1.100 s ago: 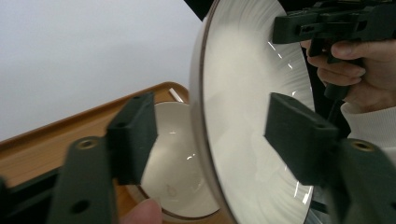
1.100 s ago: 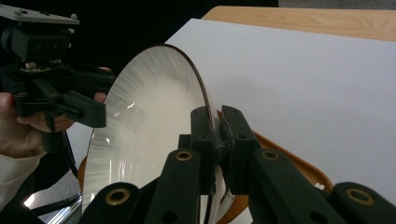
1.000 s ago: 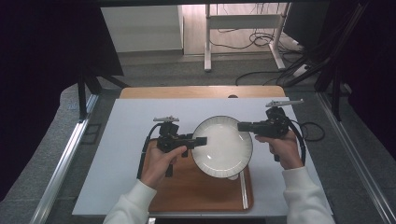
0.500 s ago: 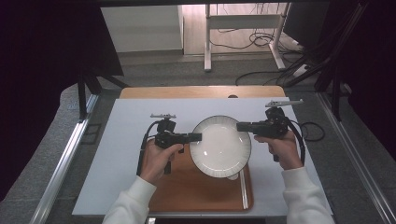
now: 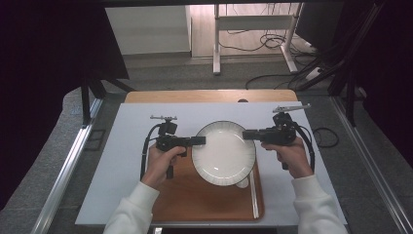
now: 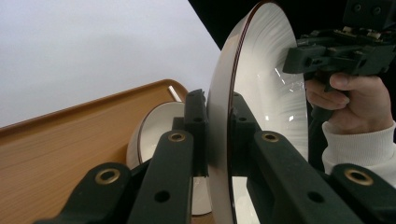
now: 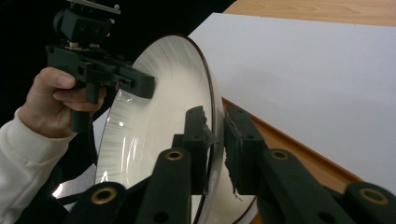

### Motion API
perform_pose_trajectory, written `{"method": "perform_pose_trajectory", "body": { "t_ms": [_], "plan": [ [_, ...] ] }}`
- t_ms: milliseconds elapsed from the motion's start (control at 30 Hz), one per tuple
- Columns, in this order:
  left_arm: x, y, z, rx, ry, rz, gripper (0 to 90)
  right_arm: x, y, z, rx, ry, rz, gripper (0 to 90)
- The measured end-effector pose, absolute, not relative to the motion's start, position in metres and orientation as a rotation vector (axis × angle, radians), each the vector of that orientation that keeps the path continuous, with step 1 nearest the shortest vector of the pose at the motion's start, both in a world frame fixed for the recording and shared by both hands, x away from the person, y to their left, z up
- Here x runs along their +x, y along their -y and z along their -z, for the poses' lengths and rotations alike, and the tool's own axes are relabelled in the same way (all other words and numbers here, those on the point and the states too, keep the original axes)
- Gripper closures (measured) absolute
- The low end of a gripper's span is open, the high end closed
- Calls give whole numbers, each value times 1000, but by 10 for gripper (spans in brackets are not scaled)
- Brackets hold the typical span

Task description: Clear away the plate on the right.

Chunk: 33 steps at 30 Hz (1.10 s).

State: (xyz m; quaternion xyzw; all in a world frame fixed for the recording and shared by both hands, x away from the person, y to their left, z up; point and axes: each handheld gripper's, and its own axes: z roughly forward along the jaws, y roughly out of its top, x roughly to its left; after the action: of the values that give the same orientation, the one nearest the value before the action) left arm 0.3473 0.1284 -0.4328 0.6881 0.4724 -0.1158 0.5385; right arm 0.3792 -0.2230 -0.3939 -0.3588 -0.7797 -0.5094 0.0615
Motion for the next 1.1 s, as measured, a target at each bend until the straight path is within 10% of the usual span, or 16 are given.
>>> {"method": "perform_pose_trajectory", "body": {
  "t_ms": [467,1100],
  "plan": [
    [336,-184,425,1559,-1175,211,819,365,236,379,-991,2444,1632,394],
    [310,-256,434,1511,-1260,145,815,350,268,381,-1021,2521,1607,332]
  ]
}}
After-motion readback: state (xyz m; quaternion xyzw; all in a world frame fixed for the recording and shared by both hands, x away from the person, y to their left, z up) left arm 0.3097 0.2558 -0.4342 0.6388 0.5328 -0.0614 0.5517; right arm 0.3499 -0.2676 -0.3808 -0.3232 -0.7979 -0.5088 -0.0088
